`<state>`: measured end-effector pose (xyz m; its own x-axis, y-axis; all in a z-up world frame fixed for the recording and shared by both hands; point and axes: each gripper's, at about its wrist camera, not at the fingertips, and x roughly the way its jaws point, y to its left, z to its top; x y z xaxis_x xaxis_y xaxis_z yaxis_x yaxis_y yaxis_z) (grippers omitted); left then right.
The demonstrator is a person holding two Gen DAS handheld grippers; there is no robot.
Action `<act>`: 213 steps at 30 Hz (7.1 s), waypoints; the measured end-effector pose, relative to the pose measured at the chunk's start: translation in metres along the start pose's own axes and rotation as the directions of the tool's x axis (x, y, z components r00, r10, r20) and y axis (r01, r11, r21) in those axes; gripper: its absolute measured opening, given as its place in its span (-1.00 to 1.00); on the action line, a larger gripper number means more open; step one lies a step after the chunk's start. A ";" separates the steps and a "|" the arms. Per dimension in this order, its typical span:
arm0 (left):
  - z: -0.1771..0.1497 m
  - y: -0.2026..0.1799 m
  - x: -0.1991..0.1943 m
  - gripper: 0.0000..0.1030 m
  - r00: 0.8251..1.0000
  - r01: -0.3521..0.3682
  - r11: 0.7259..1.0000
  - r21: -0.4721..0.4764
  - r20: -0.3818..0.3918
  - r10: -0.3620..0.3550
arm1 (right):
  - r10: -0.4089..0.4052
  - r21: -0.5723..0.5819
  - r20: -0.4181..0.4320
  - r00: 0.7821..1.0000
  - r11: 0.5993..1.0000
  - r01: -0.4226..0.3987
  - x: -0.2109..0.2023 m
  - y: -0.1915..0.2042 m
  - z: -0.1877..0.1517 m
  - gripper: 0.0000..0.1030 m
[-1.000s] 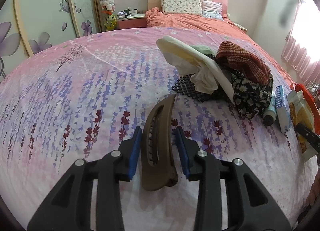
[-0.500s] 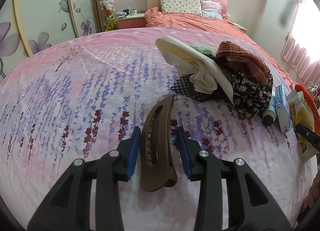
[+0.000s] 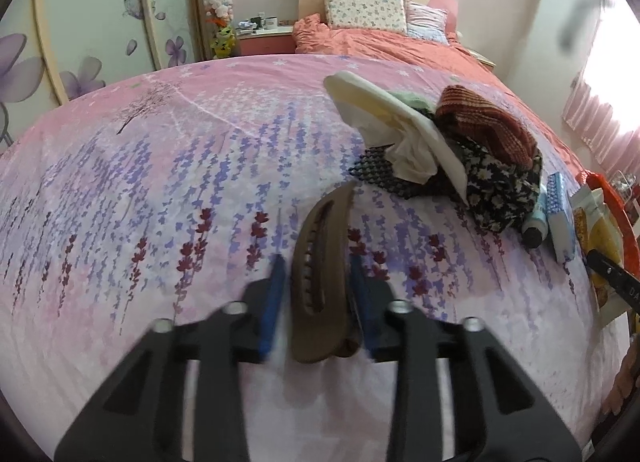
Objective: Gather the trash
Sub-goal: 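Lift the held clip and packet off the bed with both grippers, then carry clip and packet over the orange basket and open both grippers, then grasp the red plaid scrunchie with the left gripper while the right approaches the blue tissue pack, then grasp the blue Vinda tissue pack with the right gripper while the left lifts the scrunchie, then carry both items to the orange basket and open the left gripper over it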
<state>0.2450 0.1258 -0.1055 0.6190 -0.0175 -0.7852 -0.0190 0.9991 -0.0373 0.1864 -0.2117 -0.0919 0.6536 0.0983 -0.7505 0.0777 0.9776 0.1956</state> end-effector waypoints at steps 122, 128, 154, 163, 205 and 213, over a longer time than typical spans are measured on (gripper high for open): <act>0.057 -0.073 -0.025 -0.61 0.980 0.174 0.984 0.039 0.089 -0.177 | -0.002 -0.055 -0.005 1.000 0.999 0.002 0.006 0.020 0.001 0.09; 0.024 -0.016 -0.054 -0.61 0.979 0.172 0.985 -0.027 0.114 -0.168 | -0.007 -0.060 -0.005 1.000 0.998 0.007 0.006 0.020 0.000 0.09; 0.013 0.004 0.001 -0.01 0.999 0.007 1.000 -0.022 0.040 -0.006 | -0.056 -0.108 -0.013 0.998 0.993 0.054 0.012 0.026 0.005 0.06; 0.015 0.008 0.006 0.28 0.999 -0.036 0.998 -0.047 0.023 0.037 | -0.069 -0.117 -0.015 0.997 0.991 0.067 0.013 0.028 0.004 0.07; 0.019 -0.012 -0.123 -0.71 0.951 0.174 0.985 -0.001 0.261 -0.168 | 0.078 -0.078 0.183 0.980 0.995 -0.065 -0.079 0.011 0.013 -0.04; 0.032 -0.100 -0.148 -0.71 0.905 0.277 0.954 0.117 0.302 -0.299 | 0.010 -0.019 0.300 0.954 1.000 -0.004 -0.114 -0.032 0.020 -0.04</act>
<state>0.1809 0.0297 0.0343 0.8033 -0.3036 -0.5124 0.2448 0.9526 -0.1807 0.1248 -0.2581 0.0002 0.8503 0.0473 -0.5242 0.0605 0.9806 0.1865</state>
